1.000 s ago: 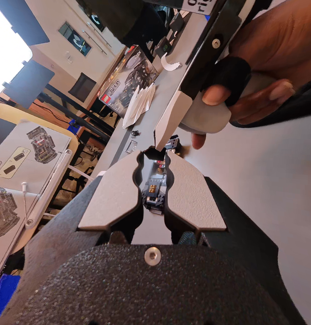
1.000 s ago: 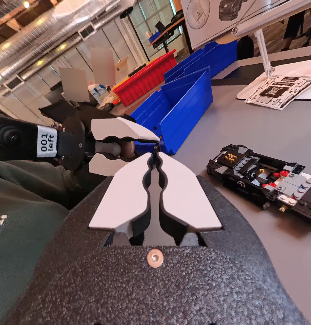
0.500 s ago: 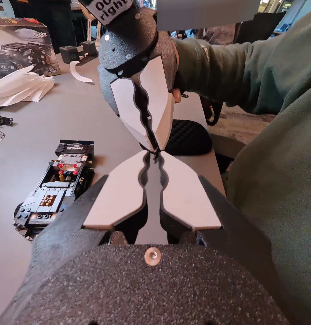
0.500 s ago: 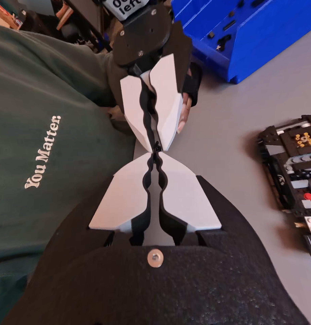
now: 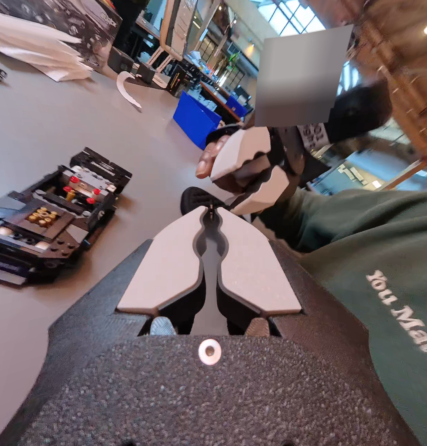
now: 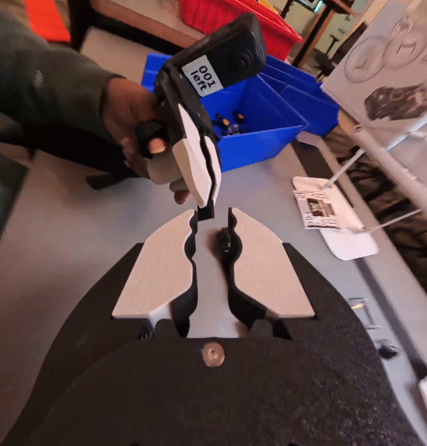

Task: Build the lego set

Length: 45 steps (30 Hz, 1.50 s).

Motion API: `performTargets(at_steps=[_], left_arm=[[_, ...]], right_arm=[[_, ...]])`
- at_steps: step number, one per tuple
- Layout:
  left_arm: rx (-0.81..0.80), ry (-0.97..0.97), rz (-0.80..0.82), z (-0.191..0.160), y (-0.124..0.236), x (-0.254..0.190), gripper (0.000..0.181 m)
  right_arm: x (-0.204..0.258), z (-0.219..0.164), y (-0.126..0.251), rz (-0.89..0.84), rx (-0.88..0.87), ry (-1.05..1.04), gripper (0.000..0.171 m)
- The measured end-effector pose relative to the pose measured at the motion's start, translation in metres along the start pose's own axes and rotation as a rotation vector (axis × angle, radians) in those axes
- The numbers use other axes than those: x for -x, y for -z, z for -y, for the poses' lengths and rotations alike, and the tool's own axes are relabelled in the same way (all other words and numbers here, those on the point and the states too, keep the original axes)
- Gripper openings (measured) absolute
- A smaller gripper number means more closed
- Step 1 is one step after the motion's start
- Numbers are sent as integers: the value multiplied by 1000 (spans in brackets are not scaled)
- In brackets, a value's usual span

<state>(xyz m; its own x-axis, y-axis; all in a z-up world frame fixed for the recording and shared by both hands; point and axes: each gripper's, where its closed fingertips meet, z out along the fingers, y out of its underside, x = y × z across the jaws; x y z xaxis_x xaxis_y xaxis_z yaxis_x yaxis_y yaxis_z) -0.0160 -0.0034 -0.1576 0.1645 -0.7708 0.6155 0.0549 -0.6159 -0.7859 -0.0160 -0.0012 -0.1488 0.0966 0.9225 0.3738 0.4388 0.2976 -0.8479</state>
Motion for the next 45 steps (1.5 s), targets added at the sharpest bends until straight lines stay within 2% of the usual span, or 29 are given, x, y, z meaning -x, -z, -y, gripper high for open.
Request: performTargets(at_steps=[7, 12, 17, 22, 29, 39, 43, 45], left_arm=[[-47, 137, -46, 2, -1, 2, 3], [-51, 128, -19, 1, 1, 7, 3], [-50, -86, 120, 10, 12, 13, 23], [-55, -349, 291, 19, 34, 15, 27], [17, -596, 577, 9, 52, 44, 29], [104, -602, 636, -10, 47, 65, 29], [131, -587, 615, -16, 43, 68, 28], [143, -587, 598, -19, 40, 67, 27]], right_arm=[[4, -7, -16, -124, 86, 219, 16], [3, -9, -20, -124, 106, 243, 16], [-3, -12, -18, -86, 86, 168, 15], [-13, -20, -13, -41, 86, 80, 16], [-29, -36, -20, 53, 129, -27, 16], [-61, -67, -42, 147, 211, -125, 16], [-39, -69, -47, 294, 197, -132, 16], [-15, -76, -46, 415, 249, -103, 16]])
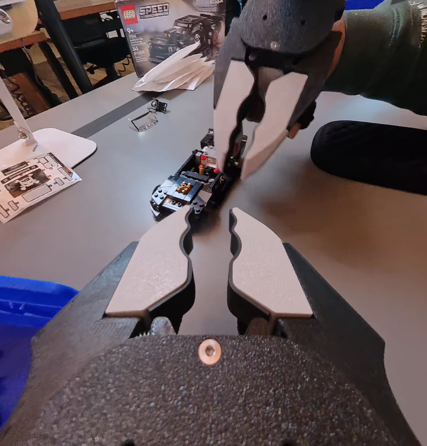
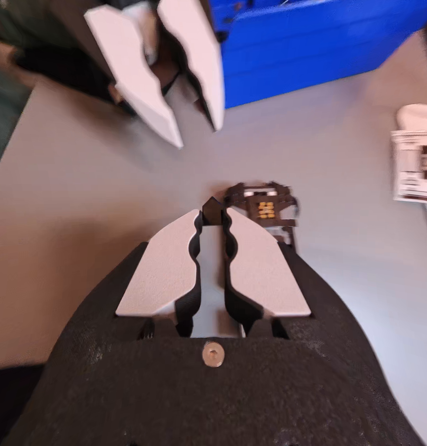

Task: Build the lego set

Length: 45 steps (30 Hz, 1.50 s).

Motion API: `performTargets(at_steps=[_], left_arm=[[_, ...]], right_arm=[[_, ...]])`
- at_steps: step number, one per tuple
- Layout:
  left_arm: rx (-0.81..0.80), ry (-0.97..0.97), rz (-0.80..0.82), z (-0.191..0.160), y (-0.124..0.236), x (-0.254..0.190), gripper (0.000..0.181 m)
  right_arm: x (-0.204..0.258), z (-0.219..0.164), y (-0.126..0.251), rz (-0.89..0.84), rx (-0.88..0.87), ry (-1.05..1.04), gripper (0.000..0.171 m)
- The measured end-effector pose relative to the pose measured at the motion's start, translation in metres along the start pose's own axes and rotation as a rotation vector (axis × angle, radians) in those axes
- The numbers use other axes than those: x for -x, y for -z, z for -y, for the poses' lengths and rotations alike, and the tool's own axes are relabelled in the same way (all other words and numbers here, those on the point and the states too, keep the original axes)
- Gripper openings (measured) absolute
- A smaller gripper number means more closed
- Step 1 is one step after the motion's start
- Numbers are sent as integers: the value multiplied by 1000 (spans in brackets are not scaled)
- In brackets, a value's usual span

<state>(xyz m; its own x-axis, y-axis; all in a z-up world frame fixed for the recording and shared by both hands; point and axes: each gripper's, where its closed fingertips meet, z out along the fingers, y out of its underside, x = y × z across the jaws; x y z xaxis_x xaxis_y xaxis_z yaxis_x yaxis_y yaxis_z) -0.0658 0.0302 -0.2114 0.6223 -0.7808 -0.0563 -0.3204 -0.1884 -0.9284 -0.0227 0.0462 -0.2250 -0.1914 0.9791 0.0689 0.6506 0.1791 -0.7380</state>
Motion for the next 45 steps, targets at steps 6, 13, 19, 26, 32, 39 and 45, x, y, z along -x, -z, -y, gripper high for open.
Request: performTargets(at_steps=[6, 13, 19, 26, 32, 39, 45], left_arm=[[62, -87, -55, -9, -8, -15, 21], [183, -258, -82, -30, -17, -31, 20], [231, -299, -83, -37, -19, -34, 20], [340, -376, -160, -54, -25, -49, 22], [367, -364, -241, -58, -25, -62, 22], [312, -300, -207, -49, -21, -53, 21], [310, -278, -202, -49, -20, -51, 21]], right_arm=[[69, -33, -22, 309, 254, 119, 16], [56, -42, -30, 208, 372, 201, 26], [44, -41, -14, -6, 270, -13, 25], [74, -41, -16, -88, 146, -456, 25], [66, -43, -21, -125, 170, -479, 25], [56, -40, -33, -83, 285, -433, 22], [40, -29, -42, -98, 276, -353, 24]])
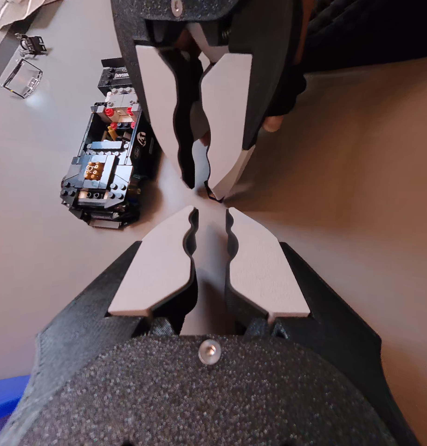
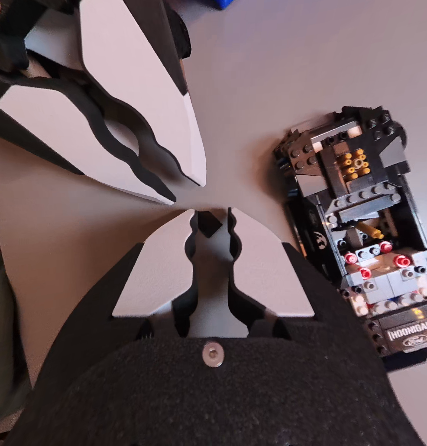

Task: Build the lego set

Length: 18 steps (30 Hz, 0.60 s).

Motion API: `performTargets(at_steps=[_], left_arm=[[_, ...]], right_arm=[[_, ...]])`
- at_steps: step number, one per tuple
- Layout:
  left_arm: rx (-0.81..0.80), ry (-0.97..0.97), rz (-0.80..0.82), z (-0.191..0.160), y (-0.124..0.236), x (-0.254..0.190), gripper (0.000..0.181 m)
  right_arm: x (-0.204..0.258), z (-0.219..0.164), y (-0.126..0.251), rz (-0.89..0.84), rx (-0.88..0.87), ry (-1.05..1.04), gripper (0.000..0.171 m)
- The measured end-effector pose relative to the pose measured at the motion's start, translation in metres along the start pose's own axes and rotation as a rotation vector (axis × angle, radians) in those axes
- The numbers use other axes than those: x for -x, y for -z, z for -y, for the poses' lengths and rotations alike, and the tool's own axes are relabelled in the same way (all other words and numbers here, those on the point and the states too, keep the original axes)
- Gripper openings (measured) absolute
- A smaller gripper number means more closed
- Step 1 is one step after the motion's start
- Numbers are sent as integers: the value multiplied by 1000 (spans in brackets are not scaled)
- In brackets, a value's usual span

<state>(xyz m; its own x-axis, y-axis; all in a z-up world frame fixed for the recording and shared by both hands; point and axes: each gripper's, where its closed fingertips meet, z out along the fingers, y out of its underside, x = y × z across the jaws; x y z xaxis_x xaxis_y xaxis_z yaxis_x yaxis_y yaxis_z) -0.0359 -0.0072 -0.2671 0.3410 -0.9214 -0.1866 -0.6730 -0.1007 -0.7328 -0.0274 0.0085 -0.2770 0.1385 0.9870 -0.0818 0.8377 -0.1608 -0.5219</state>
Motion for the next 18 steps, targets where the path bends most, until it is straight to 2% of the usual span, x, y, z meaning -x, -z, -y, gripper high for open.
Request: performTargets(at_steps=[5, 10, 18], left_arm=[[-23, 50, 32, 0, 7, 8, 19], [-20, 67, 30, -1, 7, 9, 19], [5, 61, 18, -4, 4, 7, 20]], right_arm=[[2, -14, 11, -94, 25, -95, 25], [17, -23, 10, -89, -8, -195, 25], [8, -10, 1, -93, -43, -192, 25]])
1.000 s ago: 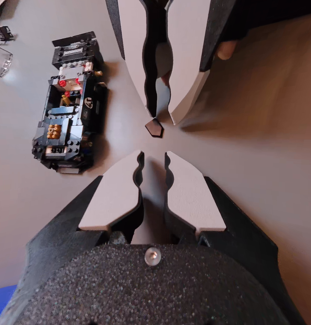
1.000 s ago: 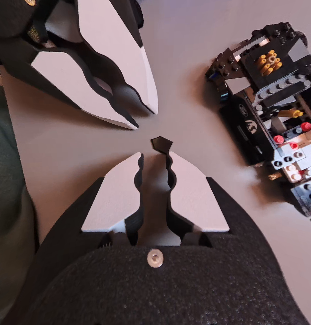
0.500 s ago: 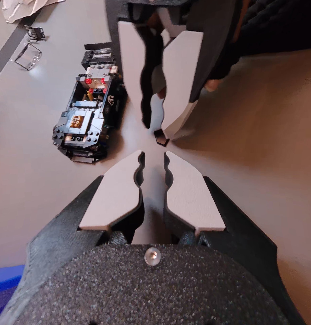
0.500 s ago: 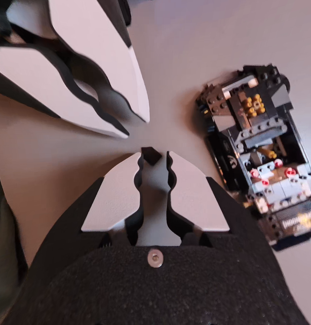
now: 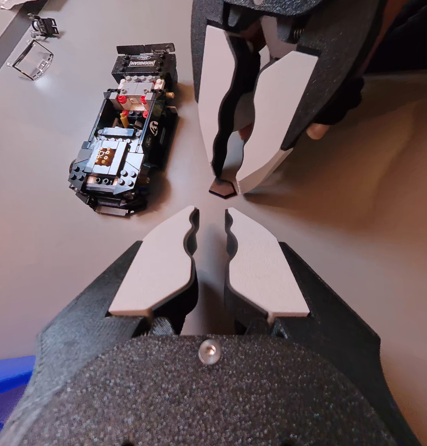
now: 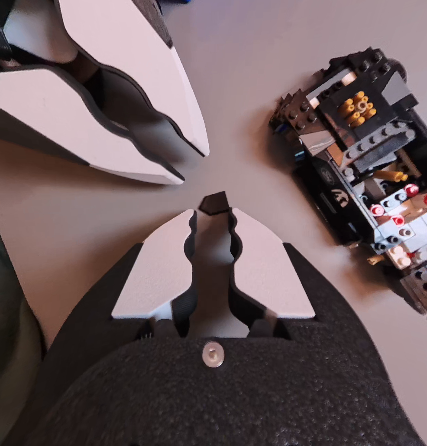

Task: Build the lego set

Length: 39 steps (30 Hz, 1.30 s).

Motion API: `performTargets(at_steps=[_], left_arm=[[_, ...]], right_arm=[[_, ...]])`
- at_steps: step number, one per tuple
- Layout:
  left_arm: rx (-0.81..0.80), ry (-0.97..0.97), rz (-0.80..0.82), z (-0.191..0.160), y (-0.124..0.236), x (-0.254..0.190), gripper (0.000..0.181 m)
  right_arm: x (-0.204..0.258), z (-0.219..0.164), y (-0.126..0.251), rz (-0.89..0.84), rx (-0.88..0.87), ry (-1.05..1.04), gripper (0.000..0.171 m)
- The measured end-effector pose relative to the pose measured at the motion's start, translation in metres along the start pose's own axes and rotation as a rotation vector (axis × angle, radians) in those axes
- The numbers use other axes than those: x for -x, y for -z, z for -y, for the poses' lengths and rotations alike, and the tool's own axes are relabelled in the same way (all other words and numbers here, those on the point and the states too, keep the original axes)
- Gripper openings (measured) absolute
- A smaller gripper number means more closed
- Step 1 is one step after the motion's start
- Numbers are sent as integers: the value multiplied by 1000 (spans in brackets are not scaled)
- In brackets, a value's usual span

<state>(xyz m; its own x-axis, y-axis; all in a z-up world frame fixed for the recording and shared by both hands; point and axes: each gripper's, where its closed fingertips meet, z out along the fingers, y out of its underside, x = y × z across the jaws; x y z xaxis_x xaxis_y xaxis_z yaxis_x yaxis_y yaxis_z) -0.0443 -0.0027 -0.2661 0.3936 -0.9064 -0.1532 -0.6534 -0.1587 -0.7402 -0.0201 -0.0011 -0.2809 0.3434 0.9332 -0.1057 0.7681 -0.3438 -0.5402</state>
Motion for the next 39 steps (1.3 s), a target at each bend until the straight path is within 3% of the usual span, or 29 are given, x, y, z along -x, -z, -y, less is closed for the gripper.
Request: performTargets(at_steps=[15, 22, 29, 39], left_arm=[[-20, 32, -4, 1, 4, 2, 20], [-49, 53, 15, 4, 7, 6, 20], [-138, 93, 81, 15, 17, 20, 19], [-135, 93, 68, 13, 16, 19, 19]], right_arm=[[-3, 12, -9, -33, 32, 114, 18], [-9, 10, 3, -19, -23, 294, 17], [-47, 50, 39, 41, -149, 483, 16], [-77, 76, 11, 198, -56, 549, 17]])
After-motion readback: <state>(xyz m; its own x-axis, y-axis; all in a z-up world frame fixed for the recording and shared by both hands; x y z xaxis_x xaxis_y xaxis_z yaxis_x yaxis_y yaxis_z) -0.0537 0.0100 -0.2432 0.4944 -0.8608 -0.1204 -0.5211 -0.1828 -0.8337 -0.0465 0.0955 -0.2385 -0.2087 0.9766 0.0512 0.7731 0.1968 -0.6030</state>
